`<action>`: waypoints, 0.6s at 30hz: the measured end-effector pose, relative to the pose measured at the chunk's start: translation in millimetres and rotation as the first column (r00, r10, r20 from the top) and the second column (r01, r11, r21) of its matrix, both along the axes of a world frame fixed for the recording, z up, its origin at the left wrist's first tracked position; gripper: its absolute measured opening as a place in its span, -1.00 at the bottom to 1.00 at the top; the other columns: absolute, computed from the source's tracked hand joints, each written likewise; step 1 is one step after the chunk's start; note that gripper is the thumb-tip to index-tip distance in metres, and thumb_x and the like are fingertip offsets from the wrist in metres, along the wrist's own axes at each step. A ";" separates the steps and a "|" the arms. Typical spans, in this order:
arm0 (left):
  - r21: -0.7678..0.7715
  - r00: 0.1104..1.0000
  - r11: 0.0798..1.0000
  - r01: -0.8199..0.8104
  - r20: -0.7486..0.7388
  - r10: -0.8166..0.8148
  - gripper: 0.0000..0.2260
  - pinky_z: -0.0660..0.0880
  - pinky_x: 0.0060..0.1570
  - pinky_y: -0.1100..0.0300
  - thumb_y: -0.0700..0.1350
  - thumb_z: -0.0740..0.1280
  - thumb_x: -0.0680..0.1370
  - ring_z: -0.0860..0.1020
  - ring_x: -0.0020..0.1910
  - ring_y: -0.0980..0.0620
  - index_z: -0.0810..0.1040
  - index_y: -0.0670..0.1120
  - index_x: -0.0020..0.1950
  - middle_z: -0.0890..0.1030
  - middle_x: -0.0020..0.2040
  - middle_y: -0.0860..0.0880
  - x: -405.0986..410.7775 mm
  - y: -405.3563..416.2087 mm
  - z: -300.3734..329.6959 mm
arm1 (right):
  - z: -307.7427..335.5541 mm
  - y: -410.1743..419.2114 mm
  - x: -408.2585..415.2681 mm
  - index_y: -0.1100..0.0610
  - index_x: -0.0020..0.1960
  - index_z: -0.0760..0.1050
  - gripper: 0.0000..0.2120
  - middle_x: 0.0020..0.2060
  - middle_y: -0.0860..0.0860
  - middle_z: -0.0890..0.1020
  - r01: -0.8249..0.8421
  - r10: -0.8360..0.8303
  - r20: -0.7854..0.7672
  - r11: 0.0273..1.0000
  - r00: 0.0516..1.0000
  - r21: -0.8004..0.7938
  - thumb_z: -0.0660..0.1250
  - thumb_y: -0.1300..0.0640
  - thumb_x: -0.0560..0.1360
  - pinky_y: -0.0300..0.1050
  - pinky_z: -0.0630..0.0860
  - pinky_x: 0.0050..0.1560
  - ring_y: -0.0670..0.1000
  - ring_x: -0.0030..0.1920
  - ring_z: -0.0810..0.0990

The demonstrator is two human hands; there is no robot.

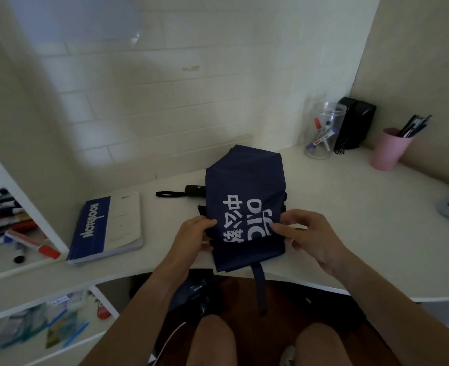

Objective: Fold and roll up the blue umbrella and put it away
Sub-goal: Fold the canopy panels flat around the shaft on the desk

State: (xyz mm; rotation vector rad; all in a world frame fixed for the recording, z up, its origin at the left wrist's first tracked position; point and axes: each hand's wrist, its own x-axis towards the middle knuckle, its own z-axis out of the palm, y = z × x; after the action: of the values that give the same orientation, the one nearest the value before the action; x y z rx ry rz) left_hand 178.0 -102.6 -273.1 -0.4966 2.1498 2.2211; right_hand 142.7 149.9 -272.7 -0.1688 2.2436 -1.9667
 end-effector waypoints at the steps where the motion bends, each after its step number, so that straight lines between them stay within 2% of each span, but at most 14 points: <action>1: 0.013 1.000 1.000 -0.009 -0.006 0.009 -0.87 0.55 -0.06 0.02 -0.22 0.27 0.61 0.59 -0.07 -0.05 0.60 -0.19 -0.06 0.66 -0.04 -0.13 0.4 0.0 -0.2 | -0.8 1.4 -0.6 0.22 -0.03 0.67 -0.86 -0.12 0.06 0.68 0.002 -0.003 -0.010 1.000 1.000 -0.022 0.53 0.19 0.45 -0.19 0.53 -0.28 0.01 -0.28 0.64; 3: 0.030 1.000 1.000 -0.004 -0.016 0.005 -0.84 0.56 -0.12 0.12 -0.26 0.26 0.57 0.62 -0.12 0.03 0.63 -0.18 -0.09 0.70 -0.12 -0.04 2.0 -2.3 -3.0 | -1.7 6.8 -0.6 0.32 0.00 0.65 -0.85 -0.03 0.18 0.71 -0.033 0.037 0.034 0.995 0.999 -0.093 0.48 0.25 0.48 -0.19 0.63 -0.11 0.09 -0.15 0.72; 6: -0.037 0.997 0.997 0.066 -0.031 -0.067 -0.83 0.51 -0.17 0.23 -0.26 0.31 0.49 0.59 -0.25 0.12 0.59 -0.15 -0.29 0.67 -0.32 0.07 4.8 -8.3 -7.5 | -3.5 11.9 4.8 0.39 0.05 0.64 -0.83 0.05 0.20 0.73 -0.138 0.155 0.133 0.982 0.979 -0.126 0.41 0.29 0.52 -0.14 0.65 0.09 0.12 0.07 0.72; 9: -0.091 0.991 0.988 0.126 -0.042 -0.130 -0.78 0.44 -0.30 0.37 -0.33 0.29 0.51 0.54 -0.34 0.18 0.52 -0.17 -0.34 0.63 -0.40 0.10 6.5 -10.4 -9.8 | -0.5 10.5 9.1 0.36 0.03 0.67 -0.81 0.00 0.15 0.75 -0.127 0.141 0.145 0.987 0.979 -0.098 0.40 0.24 0.54 -0.16 0.63 0.14 0.06 0.08 0.72; 11: -0.066 0.985 0.985 0.160 -0.060 -0.164 -0.78 0.47 -0.27 0.42 -0.31 0.28 0.56 0.62 -0.29 0.18 0.62 -0.19 -0.24 0.70 -0.31 0.08 8.2 -10.1 -10.5 | 2.6 3.2 11.7 0.33 -0.02 0.70 -0.72 -0.05 0.11 0.76 -0.082 0.093 0.132 0.993 0.987 -0.085 0.43 0.09 0.53 -0.23 0.62 0.06 0.02 0.03 0.73; 14: -0.096 0.978 0.978 0.186 -0.083 -0.194 -0.74 0.55 -0.07 0.38 -0.03 0.31 0.64 0.71 -0.07 0.13 0.73 -0.16 -0.01 0.76 -0.06 0.03 9.4 -8.7 -14.2 | -0.8 -9.0 12.3 0.31 -0.17 0.70 -0.69 -0.20 0.10 0.77 0.098 -0.100 0.081 0.995 0.992 0.035 0.52 0.02 0.45 -0.33 0.60 -0.17 0.03 -0.10 0.74; 16: -0.226 0.977 0.962 0.153 -0.113 -0.182 -0.63 0.58 0.06 0.26 0.04 0.31 0.64 0.70 -0.02 0.11 0.74 -0.21 -0.10 0.75 0.01 -0.01 6.5 -10.3 -19.7 | -7.1 -9.0 9.6 0.25 -0.26 0.69 -0.72 -0.26 0.09 0.75 0.179 -0.187 0.039 0.972 0.982 0.149 0.58 0.02 0.39 -0.20 0.60 -0.10 0.05 -0.12 0.72; 18: -0.381 0.968 0.915 0.134 -0.146 -0.202 -0.60 0.57 0.16 0.19 0.00 0.32 0.64 0.67 -0.02 0.20 0.72 -0.22 -0.26 0.71 0.04 0.02 4.7 -13.1 -26.1 | -10.0 -4.6 8.9 0.21 -0.27 0.71 -0.76 -0.29 0.06 0.75 0.199 -0.212 0.043 0.958 0.976 0.209 0.62 0.03 0.33 -0.12 0.59 -0.02 0.05 -0.12 0.72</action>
State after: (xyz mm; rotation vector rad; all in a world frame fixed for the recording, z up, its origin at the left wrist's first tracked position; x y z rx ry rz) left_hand 182.7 -115.7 -299.2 -0.1004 2.6074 1.8417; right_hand 151.6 145.3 -282.7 0.1569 2.4869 -1.7866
